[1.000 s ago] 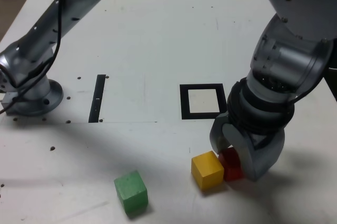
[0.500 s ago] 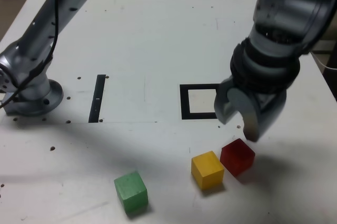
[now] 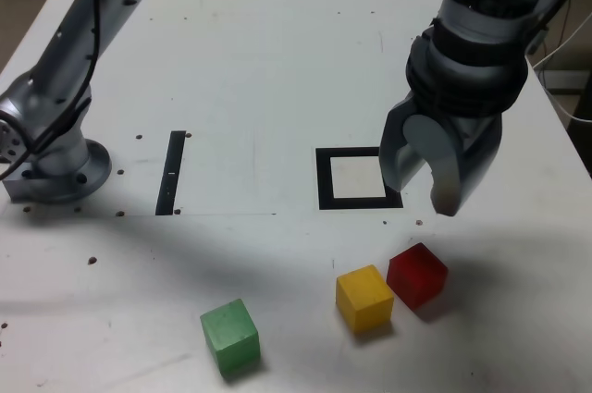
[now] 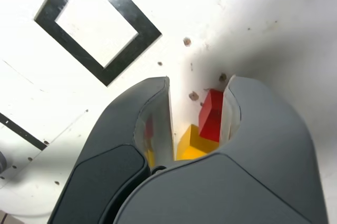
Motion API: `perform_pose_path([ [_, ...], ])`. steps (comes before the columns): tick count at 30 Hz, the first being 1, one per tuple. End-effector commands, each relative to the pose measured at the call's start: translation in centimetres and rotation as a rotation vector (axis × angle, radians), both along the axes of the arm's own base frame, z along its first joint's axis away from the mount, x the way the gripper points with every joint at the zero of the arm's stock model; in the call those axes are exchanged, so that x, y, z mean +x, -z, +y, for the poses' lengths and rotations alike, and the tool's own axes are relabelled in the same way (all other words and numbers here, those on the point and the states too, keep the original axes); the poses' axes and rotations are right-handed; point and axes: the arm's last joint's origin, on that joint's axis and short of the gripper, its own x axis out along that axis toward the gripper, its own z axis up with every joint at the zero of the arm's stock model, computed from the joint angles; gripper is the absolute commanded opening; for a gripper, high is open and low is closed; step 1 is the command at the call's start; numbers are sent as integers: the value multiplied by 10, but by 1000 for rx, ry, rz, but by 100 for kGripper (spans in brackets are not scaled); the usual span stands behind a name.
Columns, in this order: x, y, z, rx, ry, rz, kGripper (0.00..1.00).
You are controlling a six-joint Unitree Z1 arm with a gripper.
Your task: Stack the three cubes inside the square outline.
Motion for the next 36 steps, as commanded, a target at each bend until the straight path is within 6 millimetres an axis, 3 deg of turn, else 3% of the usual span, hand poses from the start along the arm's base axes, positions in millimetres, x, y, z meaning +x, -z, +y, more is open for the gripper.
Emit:
perform_pose_path([
  [1,-4,-1,-1,-2,8,18,98],
  [11,-6,5,-15,-10,39,34,99],
  [20,-5,26,-38,-6,84,73,99],
  [36,7,60,-46,19,102,121,98],
])
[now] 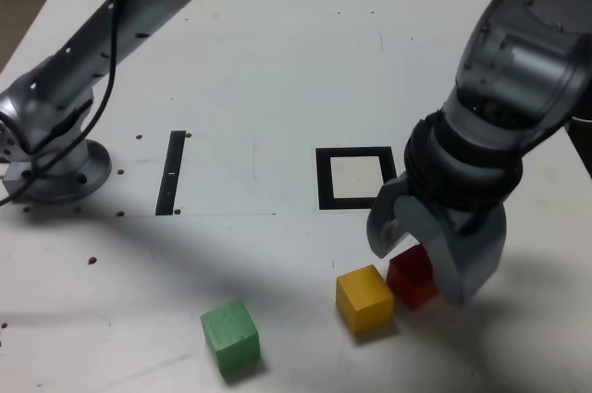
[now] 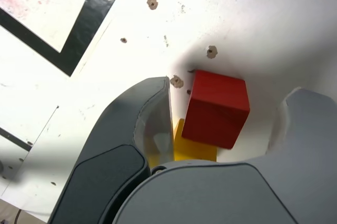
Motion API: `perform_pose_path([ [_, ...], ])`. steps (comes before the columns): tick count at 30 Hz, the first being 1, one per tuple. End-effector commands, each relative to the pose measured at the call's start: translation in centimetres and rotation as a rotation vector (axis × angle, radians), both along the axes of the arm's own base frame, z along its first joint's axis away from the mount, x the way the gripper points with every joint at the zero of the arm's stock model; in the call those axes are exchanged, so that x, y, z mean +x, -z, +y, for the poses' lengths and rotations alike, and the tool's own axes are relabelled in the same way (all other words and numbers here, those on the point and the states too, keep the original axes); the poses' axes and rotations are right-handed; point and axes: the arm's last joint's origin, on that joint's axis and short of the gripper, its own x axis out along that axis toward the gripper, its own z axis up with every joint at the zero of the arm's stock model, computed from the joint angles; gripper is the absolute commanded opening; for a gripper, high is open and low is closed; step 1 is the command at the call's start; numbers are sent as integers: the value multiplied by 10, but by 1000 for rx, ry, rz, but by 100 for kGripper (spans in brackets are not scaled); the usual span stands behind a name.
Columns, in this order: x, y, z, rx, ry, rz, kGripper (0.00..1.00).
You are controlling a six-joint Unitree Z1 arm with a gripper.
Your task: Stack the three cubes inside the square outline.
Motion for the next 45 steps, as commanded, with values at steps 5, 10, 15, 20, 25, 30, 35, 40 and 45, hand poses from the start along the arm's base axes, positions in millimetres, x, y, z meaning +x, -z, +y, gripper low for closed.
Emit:
perform_pose_path([
  [5,3,8,-1,7,3,15,92],
  [10,5,14,-2,16,3,25,84],
  [15,6,18,-2,30,1,26,64],
  [20,6,20,-2,39,-3,26,41],
  [25,7,22,-2,41,-2,28,29],
  [30,7,22,-2,41,-3,28,29],
  [35,7,24,-1,48,-3,29,29],
  [40,8,26,-1,53,-8,27,29],
  [45,9,27,-1,56,-10,27,29],
])
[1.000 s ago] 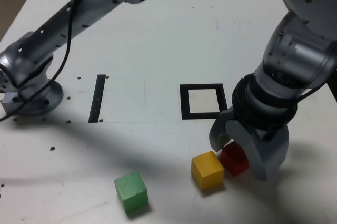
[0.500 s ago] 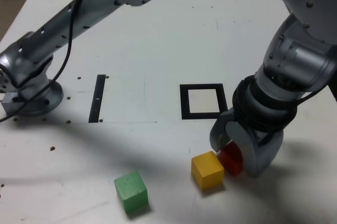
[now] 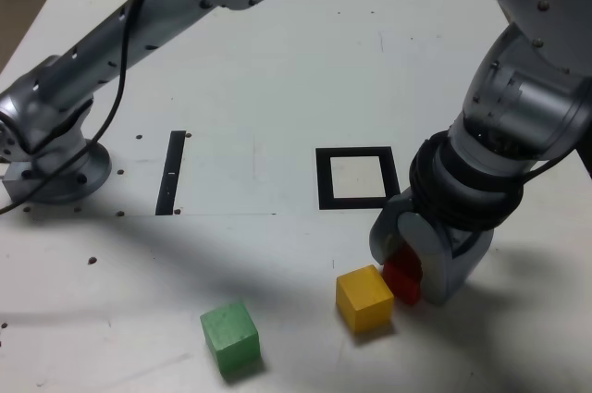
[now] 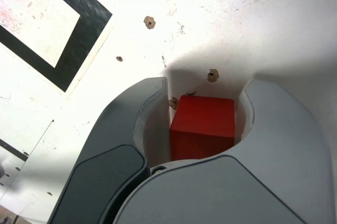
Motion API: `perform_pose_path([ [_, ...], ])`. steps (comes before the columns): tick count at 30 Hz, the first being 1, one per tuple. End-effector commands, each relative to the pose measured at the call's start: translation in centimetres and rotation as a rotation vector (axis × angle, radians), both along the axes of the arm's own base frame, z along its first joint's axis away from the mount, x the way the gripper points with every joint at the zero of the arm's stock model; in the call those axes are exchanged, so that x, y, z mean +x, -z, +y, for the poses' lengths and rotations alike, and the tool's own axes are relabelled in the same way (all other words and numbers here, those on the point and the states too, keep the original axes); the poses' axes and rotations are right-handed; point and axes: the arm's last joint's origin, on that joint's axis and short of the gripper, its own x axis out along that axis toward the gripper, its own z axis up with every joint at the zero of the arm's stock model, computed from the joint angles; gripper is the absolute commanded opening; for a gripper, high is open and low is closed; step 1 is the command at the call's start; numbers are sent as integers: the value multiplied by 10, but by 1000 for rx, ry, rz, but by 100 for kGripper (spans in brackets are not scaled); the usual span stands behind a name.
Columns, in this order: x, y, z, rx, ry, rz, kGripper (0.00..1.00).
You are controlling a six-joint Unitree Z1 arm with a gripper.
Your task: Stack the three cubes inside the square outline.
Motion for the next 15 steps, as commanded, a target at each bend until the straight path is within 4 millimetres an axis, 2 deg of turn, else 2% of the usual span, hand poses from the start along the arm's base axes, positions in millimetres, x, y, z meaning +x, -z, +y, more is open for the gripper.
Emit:
perform_pose_path([
  [1,1,7,0,13,-3,15,29],
  [7,-1,0,3,26,-16,5,29],
  [15,-4,-26,22,30,-133,-38,29],
])
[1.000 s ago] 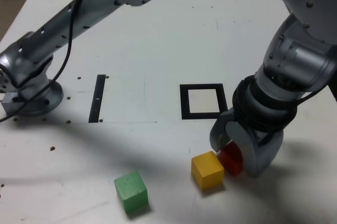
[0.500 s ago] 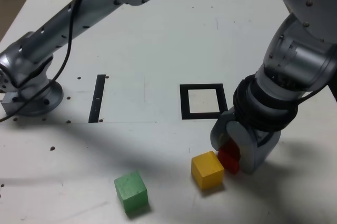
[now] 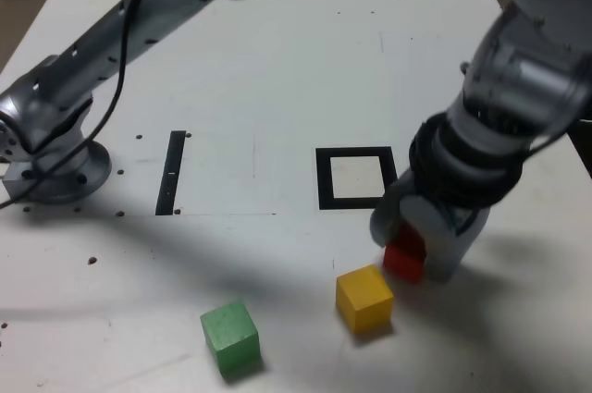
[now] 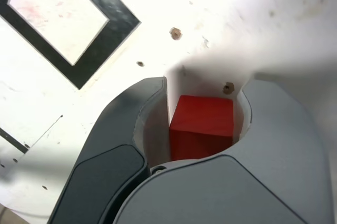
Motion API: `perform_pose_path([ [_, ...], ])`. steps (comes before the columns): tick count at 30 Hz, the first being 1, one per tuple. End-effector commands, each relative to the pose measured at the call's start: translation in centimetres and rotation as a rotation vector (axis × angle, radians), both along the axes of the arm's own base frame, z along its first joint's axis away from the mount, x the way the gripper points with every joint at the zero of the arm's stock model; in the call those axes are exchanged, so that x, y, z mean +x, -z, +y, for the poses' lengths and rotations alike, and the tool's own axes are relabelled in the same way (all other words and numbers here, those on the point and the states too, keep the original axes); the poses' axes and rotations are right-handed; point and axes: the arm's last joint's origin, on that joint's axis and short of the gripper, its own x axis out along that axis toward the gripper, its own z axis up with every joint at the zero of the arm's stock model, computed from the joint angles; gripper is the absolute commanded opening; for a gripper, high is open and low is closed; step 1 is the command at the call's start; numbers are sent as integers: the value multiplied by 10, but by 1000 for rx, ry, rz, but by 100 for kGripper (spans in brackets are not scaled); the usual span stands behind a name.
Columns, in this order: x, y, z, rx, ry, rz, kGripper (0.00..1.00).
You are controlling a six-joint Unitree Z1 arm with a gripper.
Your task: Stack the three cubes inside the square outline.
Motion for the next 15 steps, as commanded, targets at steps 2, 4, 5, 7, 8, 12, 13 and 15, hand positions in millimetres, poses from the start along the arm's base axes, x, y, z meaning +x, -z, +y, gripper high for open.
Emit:
perform_pose_path([
  [2,-6,-18,15,3,-60,-12,29],
  [4,-9,-25,26,6,-102,-15,29],
  [5,-11,-28,31,8,-125,-16,29],
  [7,-15,-35,43,10,-172,-16,29],
  [8,-17,-37,49,11,-196,-14,29],
  [12,-25,-39,77,21,-301,17,29],
  [13,-27,-38,83,26,-323,25,29],
  [15,-31,-38,95,35,-361,32,29],
])
